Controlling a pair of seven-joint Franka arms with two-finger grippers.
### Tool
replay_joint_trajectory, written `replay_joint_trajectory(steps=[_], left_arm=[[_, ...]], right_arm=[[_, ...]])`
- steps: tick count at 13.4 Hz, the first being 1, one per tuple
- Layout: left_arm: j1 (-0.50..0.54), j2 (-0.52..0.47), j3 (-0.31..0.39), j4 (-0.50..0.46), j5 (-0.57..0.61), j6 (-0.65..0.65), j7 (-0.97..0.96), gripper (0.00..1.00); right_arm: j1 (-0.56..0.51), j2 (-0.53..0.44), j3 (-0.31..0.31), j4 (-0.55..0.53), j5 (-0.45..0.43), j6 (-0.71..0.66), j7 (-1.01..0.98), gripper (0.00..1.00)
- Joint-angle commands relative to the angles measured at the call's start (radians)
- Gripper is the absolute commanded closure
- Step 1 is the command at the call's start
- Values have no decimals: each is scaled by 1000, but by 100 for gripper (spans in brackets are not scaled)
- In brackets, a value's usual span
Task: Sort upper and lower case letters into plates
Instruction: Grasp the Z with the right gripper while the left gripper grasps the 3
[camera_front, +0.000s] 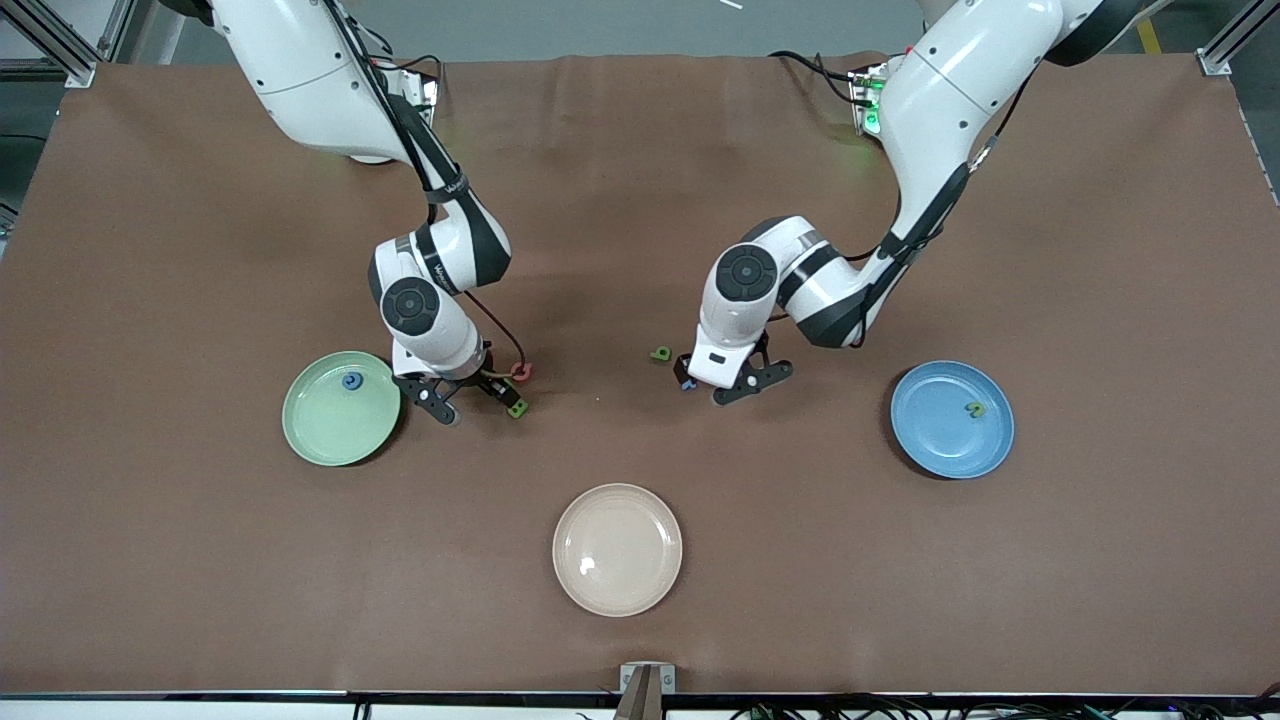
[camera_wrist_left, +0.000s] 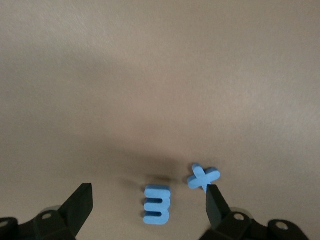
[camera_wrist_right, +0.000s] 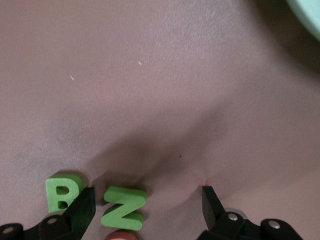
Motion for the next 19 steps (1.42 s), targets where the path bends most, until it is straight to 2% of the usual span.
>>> replay_joint_trajectory(steps=[1, 3, 7, 8, 11, 16, 19], left_arm=[[-25, 4, 8, 16, 21, -16, -18, 1], [-26, 7, 8, 6, 21, -17, -18, 5], [-39, 10, 9, -32, 23, -16, -18, 25], [-39, 13, 9, -32, 27, -16, -18, 28], [-39, 16, 11, -24, 29, -5, -18, 37], [-39, 24, 15, -23, 44, 23, -18, 62], [-37, 27, 15, -21, 46, 23, -18, 76]], right_arm=[[12, -1, -9, -8, 5, 4, 29, 19], [15, -1, -8, -12, 5, 1, 29, 35], [12, -2, -9, -12, 5, -6, 31, 95], [6, -4, -9, -11, 5, -9, 29, 98], [-27, -38, -16, 0, -4, -61, -27, 100], [-228, -148, -16, 20, -6, -258, -402, 100], [-334, -156, -16, 17, -6, -263, -599, 100]])
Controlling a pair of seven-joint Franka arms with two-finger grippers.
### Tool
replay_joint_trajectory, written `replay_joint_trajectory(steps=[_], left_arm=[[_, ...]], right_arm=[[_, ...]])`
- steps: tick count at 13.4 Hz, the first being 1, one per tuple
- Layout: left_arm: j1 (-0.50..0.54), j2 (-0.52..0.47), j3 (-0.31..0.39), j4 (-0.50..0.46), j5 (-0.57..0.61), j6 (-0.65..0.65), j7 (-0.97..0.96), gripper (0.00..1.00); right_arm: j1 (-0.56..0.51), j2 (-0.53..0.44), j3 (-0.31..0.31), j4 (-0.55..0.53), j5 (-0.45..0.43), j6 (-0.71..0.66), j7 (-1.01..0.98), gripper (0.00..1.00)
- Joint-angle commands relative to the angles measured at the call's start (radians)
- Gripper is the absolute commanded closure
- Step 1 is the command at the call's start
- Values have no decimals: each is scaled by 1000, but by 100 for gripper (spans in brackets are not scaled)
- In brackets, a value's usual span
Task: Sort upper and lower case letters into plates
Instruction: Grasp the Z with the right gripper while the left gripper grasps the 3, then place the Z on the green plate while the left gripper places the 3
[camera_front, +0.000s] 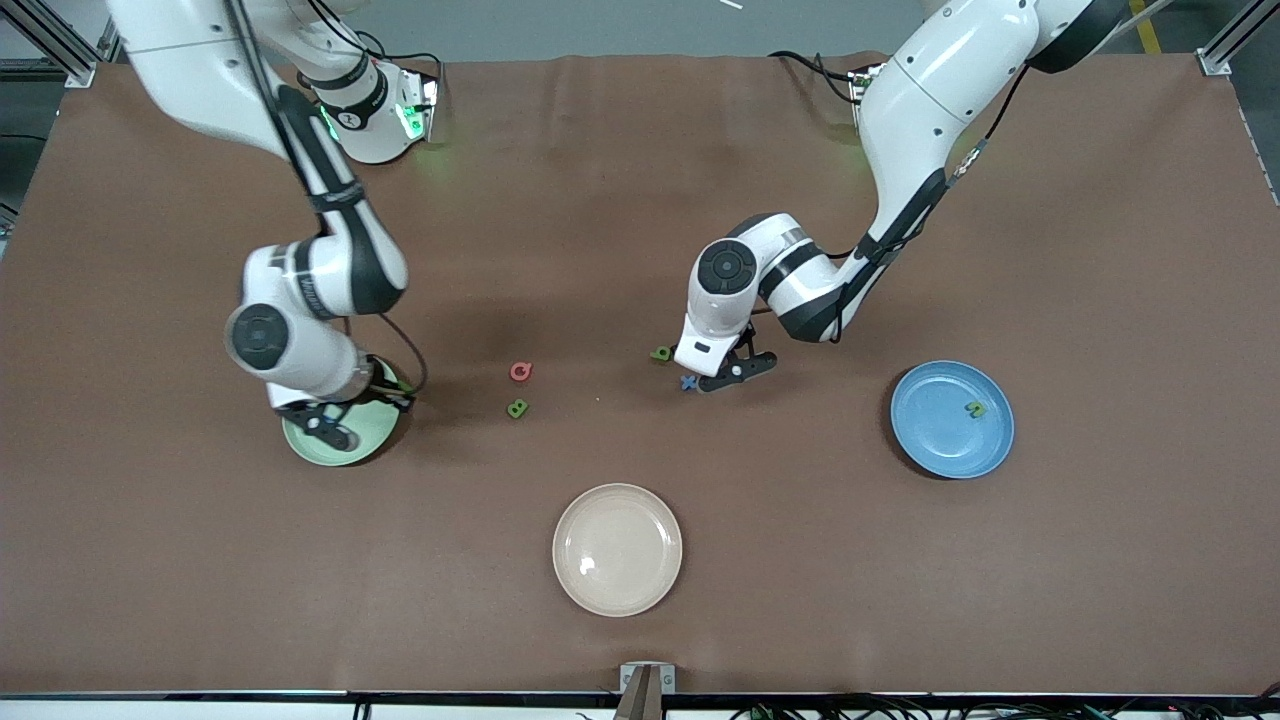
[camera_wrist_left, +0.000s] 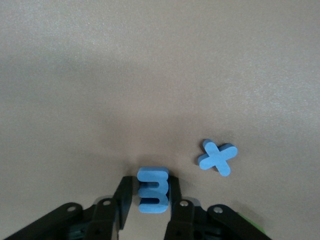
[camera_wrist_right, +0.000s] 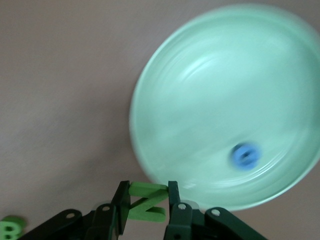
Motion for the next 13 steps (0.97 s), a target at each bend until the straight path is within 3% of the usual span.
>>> replay_joint_trajectory(steps=[1, 6, 10, 13], left_arm=[[-7, 8, 7, 6, 26, 8, -18, 77], [22, -21, 7, 11, 79, -11, 17, 82], [87, -91, -2, 40, 80, -78, 107, 83], [146, -146, -9, 55, 16, -144, 228, 85]], right_arm=[[-67, -13, 20, -30, -5, 11, -100, 100], [-75, 16, 21, -114, -4, 181, -123, 100], [-67, 50, 24, -119, 2, 194, -122, 99], [-66, 67, 24, -119, 2, 195, -122, 98]])
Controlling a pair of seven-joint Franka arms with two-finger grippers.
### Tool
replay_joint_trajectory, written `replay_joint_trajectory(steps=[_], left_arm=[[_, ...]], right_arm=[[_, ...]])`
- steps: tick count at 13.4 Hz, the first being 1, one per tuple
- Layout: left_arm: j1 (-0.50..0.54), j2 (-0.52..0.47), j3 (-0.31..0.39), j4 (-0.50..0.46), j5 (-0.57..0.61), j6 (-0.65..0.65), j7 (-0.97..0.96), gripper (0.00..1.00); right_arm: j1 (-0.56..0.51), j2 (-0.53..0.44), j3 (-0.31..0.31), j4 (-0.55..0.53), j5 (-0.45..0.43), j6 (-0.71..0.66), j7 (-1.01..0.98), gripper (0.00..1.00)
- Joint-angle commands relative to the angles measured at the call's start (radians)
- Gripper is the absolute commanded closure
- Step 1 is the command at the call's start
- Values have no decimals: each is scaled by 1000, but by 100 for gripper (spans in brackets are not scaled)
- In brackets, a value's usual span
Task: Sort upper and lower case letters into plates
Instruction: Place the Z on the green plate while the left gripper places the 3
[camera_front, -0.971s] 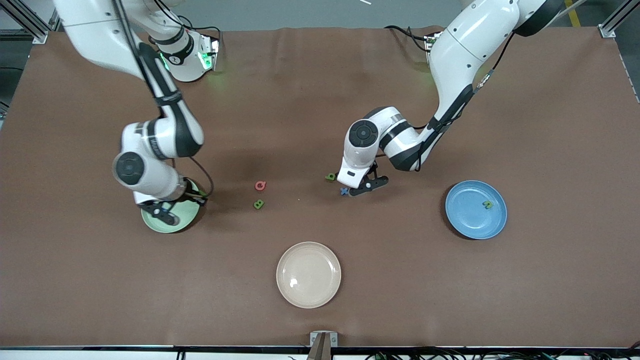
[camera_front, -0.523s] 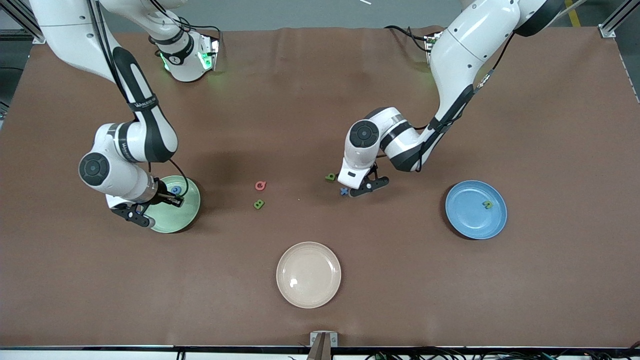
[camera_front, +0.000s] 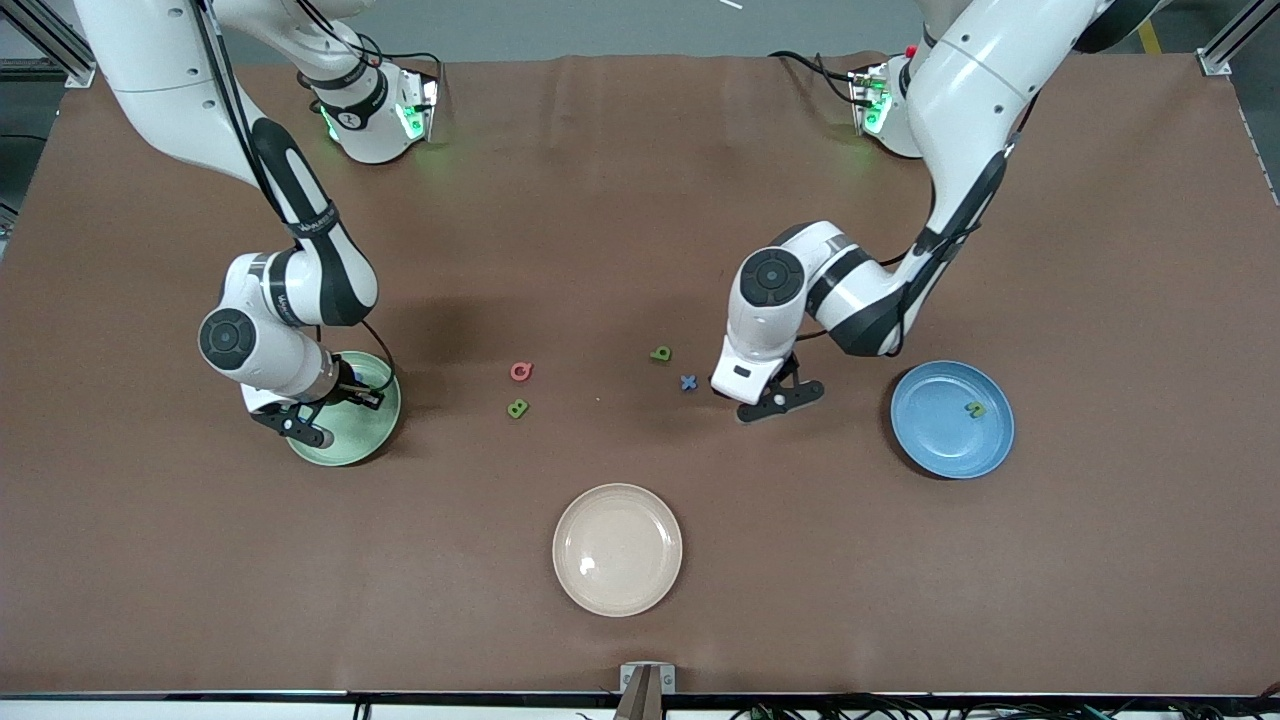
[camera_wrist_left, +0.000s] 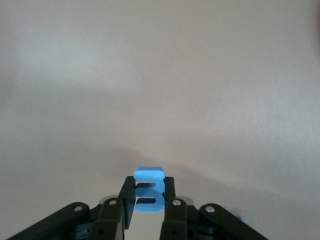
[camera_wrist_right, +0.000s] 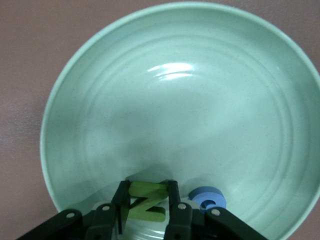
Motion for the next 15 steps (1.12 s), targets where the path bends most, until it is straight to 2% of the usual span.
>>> replay_joint_trajectory(steps=[1, 2, 4, 6, 9, 12, 15], left_arm=[[50, -70, -10, -5, -81, -52, 134, 85], [81, -90, -13, -5, -100, -78, 173, 85], [124, -114, -14, -16, -102, -112, 204, 87], [191, -142, -37, -48, -102, -120, 268, 87], [376, -156, -152, -94, -102, -120, 372, 87], [555, -167, -249, -158, -100, -120, 490, 87], [629, -179, -254, -213, -91, -112, 590, 87]], right_arm=[[-3, 0, 8, -13, 2, 12, -10, 96], [-3, 0, 8, -12, 4, 9, -9, 83], [-5, -3, 8, -4, 4, -2, -3, 0], [-5, -23, 6, 54, 4, -95, -3, 0], [11, -27, 14, 212, 5, -354, 93, 0], [125, -24, 19, 228, 10, -347, 262, 0], [233, -13, 19, 206, 21, -245, 423, 0]])
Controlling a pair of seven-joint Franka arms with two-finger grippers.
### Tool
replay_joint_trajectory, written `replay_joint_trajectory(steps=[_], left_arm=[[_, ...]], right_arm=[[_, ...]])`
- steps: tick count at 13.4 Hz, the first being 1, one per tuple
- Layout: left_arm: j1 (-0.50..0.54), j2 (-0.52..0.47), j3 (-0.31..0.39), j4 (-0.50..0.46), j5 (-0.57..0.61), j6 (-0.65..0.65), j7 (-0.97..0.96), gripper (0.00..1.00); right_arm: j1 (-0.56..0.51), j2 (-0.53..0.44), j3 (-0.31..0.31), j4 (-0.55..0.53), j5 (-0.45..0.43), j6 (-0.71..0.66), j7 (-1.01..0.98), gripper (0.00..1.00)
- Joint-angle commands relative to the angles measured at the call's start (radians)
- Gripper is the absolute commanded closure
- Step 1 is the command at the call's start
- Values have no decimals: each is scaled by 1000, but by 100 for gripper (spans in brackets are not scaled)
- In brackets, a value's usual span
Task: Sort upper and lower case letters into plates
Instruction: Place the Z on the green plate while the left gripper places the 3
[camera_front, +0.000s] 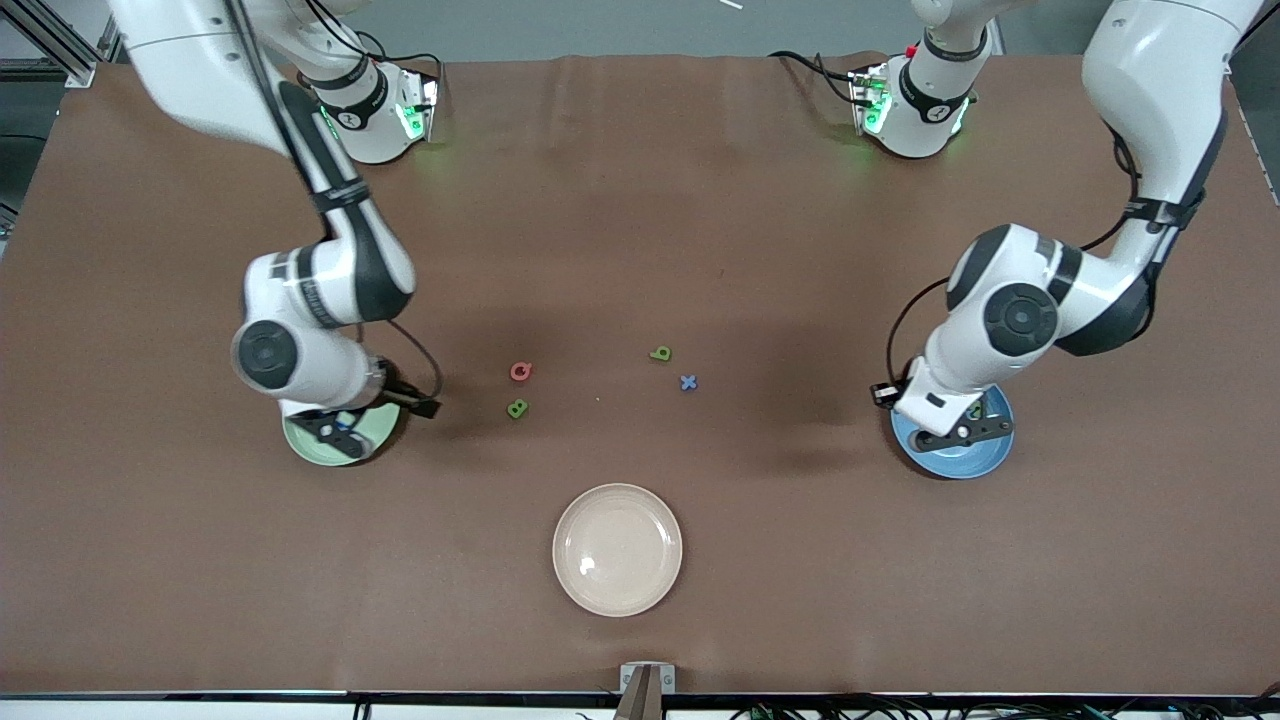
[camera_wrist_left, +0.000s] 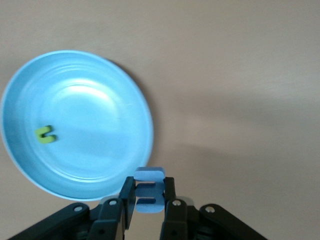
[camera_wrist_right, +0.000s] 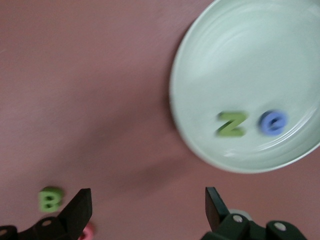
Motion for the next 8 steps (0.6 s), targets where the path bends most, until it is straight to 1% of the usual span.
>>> replay_joint_trajectory(steps=[1, 3, 5, 8], left_arm=[[57, -49, -14, -82, 2, 14, 62, 87], [97, -47, -14, -118, 37, 39, 96, 87], [141, -46, -14, -170, 69, 98, 127, 87], [212, -23, -14, -221, 144, 178, 159, 87]], right_arm=[[81, 10, -7, -40, 12, 97, 115, 0], [115, 30, -7, -80, 17, 186, 161, 0], [163, 47, -7, -85, 17, 208, 214, 0], [215, 68, -9, -89, 15, 240, 265, 0]])
